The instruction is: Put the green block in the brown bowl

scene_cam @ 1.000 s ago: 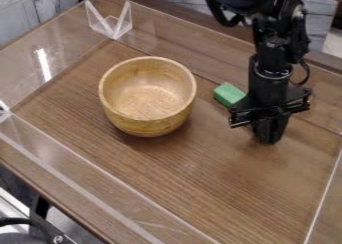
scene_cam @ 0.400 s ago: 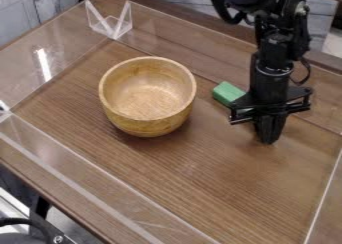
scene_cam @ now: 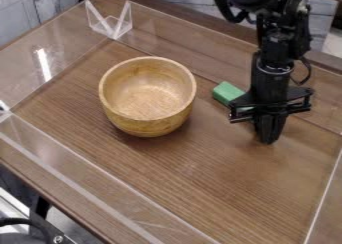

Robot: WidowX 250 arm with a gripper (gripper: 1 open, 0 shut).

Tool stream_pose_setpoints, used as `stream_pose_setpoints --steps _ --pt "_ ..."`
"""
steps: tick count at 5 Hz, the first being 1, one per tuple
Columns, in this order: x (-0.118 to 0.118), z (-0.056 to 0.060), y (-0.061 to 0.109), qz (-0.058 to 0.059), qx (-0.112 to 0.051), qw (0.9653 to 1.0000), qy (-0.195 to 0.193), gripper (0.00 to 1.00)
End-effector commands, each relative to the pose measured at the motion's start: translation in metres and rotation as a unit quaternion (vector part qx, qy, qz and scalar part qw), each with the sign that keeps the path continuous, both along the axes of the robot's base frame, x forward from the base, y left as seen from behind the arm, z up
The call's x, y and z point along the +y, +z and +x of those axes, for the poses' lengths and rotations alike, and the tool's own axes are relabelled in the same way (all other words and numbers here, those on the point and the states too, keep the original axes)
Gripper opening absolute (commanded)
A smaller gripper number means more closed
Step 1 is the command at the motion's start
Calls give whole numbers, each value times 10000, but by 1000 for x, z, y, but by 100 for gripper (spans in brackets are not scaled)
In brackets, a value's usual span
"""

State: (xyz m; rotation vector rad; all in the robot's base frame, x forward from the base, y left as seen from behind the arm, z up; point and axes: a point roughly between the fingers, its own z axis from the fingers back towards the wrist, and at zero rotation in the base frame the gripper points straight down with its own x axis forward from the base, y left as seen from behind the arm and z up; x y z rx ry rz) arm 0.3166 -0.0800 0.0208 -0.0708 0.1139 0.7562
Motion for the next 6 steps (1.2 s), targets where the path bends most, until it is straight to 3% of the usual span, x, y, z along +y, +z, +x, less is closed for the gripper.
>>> stream_pose_setpoints --steps 1,4,6 --pt "6 3 5 4 -6 10000 -8 0" --pt "13 1 6 22 226 9996 -181 0" --pt "18 -11 26 21 475 9983 -348 0"
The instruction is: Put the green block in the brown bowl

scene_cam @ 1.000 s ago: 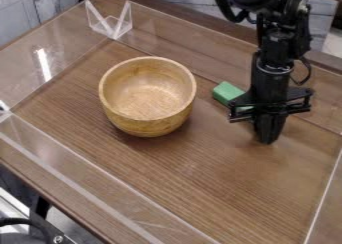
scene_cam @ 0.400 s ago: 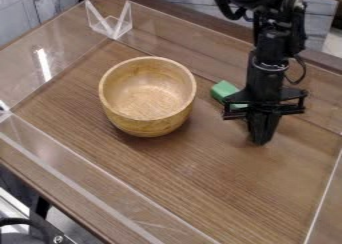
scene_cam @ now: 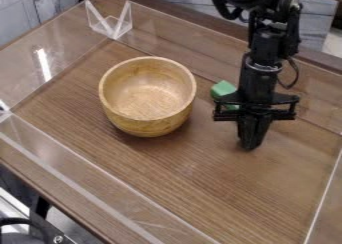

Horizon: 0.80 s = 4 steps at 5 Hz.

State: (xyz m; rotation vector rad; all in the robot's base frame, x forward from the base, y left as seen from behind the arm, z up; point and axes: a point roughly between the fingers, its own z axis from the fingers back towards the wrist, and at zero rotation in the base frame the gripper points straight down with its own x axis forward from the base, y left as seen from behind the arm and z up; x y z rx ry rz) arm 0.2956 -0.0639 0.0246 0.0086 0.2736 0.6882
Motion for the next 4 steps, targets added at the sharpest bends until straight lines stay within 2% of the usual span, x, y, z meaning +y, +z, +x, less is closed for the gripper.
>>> stream_pose_setpoints --steps 1,3,4 --pt "4 6 37 -73 -279 9995 -83 0" --pt "14 -2 65 -149 -195 9995 -193 0" --pt "34 -6 85 -216 -275 9993 -110 0"
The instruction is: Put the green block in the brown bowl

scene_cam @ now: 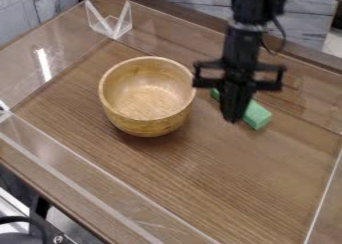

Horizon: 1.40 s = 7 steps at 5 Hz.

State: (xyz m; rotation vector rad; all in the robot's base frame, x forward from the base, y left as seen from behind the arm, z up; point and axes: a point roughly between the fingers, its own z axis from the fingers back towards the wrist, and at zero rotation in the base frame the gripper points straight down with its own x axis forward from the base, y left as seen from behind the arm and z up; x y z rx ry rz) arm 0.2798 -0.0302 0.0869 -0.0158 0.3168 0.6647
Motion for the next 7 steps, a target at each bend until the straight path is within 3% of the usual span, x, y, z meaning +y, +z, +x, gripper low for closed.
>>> stream_pose_setpoints --steps 1,2,3,5,7 --pt "23 6 51 -117 -560 9983 87 0" --pt "39 1 88 -251 -733 9969 101 0" --pt "44 -1 105 -351 -851 9957 -103 0" --pt "27 -8 88 -496 -962 9895 -958 0" --pt "29 -17 87 -677 -1050 9781 -1664 0"
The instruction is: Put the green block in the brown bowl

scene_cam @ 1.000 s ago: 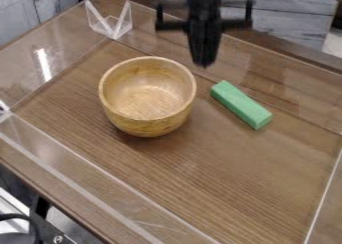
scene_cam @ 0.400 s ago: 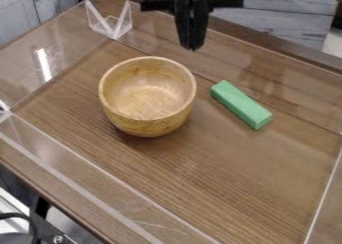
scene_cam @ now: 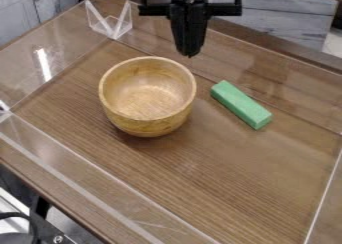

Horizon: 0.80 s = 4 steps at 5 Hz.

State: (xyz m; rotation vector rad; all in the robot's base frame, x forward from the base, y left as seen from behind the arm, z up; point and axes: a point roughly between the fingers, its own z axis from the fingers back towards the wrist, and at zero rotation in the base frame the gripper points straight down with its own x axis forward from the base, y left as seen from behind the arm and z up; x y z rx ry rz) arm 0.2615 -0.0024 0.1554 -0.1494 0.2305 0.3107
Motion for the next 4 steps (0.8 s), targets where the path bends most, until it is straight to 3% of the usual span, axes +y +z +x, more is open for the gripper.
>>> stream_pose_setpoints --steps 1,4 --pt "5 0 18 -51 -443 9987 -247 0" --pt "13 -3 6 -176 -596 9941 -886 0"
